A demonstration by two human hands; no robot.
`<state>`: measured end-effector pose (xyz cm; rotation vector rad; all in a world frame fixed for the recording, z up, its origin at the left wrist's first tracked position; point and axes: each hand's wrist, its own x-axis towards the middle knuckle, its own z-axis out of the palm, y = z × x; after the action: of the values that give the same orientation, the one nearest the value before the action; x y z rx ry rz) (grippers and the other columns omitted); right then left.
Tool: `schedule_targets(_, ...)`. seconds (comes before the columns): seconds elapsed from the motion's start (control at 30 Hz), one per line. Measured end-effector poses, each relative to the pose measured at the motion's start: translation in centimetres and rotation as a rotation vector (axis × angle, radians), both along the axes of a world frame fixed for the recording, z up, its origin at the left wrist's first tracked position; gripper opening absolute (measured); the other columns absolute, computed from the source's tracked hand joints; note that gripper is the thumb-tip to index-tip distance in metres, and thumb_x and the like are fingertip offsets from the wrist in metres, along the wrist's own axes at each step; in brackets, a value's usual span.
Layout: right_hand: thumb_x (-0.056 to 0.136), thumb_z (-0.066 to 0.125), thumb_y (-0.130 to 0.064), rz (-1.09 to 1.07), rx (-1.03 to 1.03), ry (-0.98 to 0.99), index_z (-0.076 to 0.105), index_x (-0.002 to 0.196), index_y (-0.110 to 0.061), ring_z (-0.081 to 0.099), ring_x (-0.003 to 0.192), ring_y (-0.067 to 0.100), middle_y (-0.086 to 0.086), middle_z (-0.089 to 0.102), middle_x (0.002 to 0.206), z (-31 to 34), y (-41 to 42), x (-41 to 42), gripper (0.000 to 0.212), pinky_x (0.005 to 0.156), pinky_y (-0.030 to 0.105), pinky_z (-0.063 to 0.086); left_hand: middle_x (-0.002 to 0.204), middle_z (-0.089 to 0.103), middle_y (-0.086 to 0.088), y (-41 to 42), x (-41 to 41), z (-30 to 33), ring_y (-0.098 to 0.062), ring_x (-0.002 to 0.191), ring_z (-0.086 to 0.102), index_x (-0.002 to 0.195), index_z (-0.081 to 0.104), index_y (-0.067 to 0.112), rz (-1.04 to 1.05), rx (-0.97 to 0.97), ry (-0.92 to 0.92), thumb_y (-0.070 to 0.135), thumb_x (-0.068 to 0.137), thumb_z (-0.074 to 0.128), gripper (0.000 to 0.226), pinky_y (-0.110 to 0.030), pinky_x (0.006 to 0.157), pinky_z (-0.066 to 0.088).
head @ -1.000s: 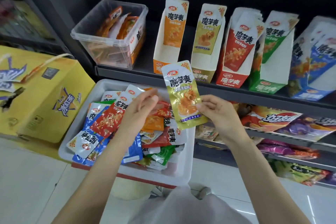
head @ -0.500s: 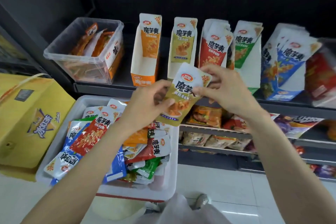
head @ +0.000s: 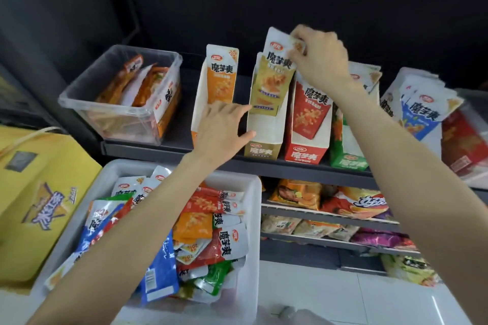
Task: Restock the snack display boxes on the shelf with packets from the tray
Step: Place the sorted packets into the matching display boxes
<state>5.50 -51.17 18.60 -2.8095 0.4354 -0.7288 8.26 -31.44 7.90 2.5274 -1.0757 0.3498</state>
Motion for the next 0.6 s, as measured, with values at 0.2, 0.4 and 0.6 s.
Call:
schedule_targets(0.2,0.092,0.048,-0.02,-0.019,-0.205,0.223,0.067,0.112,-0.01,0.046,0.108,0.036,0.017,0.058,0.114,-2.5,-0.2,3.6,0.03,0.087,0.037,0.041,0.134,0.053,0.002,-0.1,0.1,-0.2,-0.022,0.125,0.04,0.141,0.041,0.025,-0.002,0.026,-0.001,0.047,0.088,0.057,0.059,-0.037,0.102,0.024)
schedule_targets(0.4,0.089,0.055,-0.014,-0.026,-0.201,-0.087,0.064,0.114,-0.012,0.048,0.109,0.029,0.011,0.055,0.115,-3.7,-0.9,2.9,0.026,0.094,0.033,0.036,0.13,0.057,0.0,0.0,0.0,-0.4,-0.021,0.123,0.044,0.138,0.046,0.022,-0.013,-0.023,0.013,0.043,0.088,0.06,0.056,-0.037,0.1,0.031)
schedule_targets(0.6,0.09,0.059,-0.022,0.219,0.11,-0.293,0.066,0.107,-0.013,0.056,0.091,0.016,0.0,0.064,0.096,-6.8,4.6,-5.5,0.02,0.075,0.017,0.036,0.095,0.069,0.004,2.3,-2.4,-0.6,-0.013,0.091,0.06,0.109,0.065,0.016,0.042,-0.486,-0.111,0.027,0.089,0.057,0.024,-0.028,0.083,0.039)
